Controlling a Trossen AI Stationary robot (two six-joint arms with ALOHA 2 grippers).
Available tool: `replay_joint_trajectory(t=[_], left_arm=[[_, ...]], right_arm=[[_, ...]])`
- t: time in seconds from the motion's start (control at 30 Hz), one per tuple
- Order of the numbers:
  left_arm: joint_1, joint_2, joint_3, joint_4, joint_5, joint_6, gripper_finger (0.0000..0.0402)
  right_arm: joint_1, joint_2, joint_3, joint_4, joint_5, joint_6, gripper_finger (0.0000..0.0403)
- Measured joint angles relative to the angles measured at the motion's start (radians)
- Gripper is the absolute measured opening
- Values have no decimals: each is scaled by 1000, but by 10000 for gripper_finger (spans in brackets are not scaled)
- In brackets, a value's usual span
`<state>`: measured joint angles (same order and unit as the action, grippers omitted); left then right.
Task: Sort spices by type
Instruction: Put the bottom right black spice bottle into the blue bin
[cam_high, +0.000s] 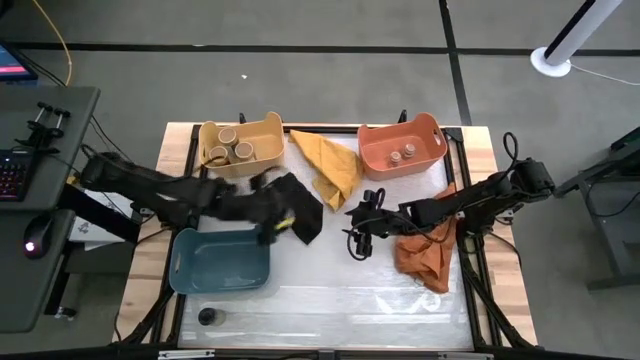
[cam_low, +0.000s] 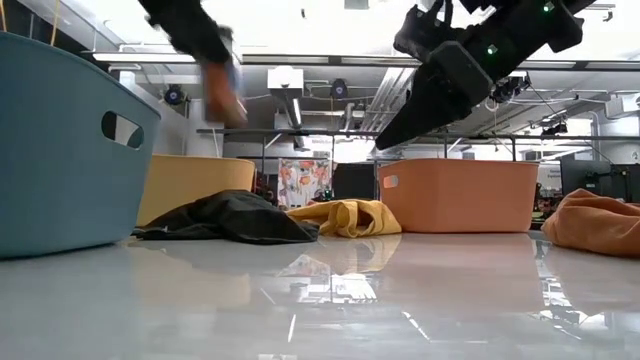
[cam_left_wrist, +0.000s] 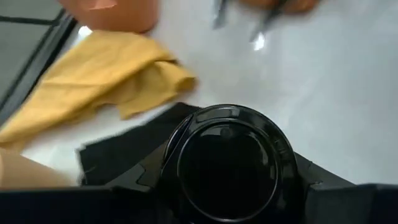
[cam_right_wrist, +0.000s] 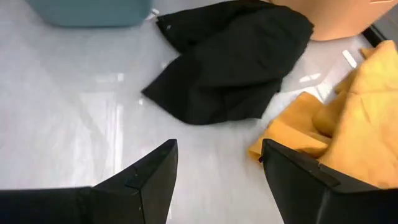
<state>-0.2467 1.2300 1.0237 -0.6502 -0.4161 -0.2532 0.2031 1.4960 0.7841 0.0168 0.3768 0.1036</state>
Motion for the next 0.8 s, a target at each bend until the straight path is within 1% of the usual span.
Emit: replay_joint_trajectory(t=[0.07, 0.2, 0.3, 0.33, 0.4, 0.47, 0.53, 0.7, 0.8], left_arm=[[-88, -76, 0, -37, -39, -85, 166], [-284, -191, 2, -99, -160, -275, 166], [-412, -205, 2, -209, -201, -451, 166], [-444, -196, 0, -253, -208, -522, 166], [-494, -165, -22, -290, -218, -636, 166], [-524, -122, -62, -288, -217, -695, 166], [-537, -74, -108, -248, -213, -728, 166], [-532, 28, -200, -190, -188, -803, 166], [-530, 54, -227, -138, -190, -837, 166]], right_arm=[[0, 0, 0, 2, 9, -4, 227], [-10, 0, 0, 0, 9, -14, 227], [-21, 0, 0, 0, 9, -8, 227], [-23, 0, 0, 0, 9, -7, 227], [-26, 0, 0, 1, 9, 2, 227], [-26, 0, 0, 1, 8, 13, 227], [-26, 0, 0, 1, 8, 24, 227], [-26, 0, 0, 1, -11, 59, 227], [-26, 0, 0, 1, -15, 84, 227]])
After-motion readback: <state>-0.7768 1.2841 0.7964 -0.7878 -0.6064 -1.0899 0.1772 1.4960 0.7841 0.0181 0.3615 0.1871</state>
